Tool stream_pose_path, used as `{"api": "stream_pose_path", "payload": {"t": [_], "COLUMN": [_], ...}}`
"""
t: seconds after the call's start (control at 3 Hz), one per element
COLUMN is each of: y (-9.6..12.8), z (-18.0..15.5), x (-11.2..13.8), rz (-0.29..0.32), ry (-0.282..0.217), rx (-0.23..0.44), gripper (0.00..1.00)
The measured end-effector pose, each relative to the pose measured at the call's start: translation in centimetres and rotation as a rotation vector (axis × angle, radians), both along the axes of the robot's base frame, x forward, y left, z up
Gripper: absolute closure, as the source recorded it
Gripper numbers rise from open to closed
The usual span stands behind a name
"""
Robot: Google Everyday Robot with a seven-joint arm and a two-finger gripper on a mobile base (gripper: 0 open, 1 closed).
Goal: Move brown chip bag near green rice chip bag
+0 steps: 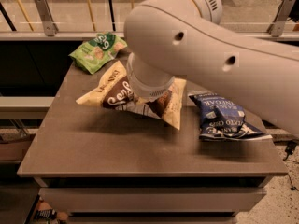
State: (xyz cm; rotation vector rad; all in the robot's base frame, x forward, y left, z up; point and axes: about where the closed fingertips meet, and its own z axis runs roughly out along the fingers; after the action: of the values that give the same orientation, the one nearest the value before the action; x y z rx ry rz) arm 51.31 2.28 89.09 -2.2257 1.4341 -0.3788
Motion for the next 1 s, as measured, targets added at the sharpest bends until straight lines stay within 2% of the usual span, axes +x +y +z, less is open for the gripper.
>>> {"api": "stream_pose_path", "payload": {"t": [1.0], "y": [-0.6], "z": [4.3], "x": [6.2], "rz": [0.012], "ry": [-0.087], "rx": [-0.042], "gripper": [1.00]}}
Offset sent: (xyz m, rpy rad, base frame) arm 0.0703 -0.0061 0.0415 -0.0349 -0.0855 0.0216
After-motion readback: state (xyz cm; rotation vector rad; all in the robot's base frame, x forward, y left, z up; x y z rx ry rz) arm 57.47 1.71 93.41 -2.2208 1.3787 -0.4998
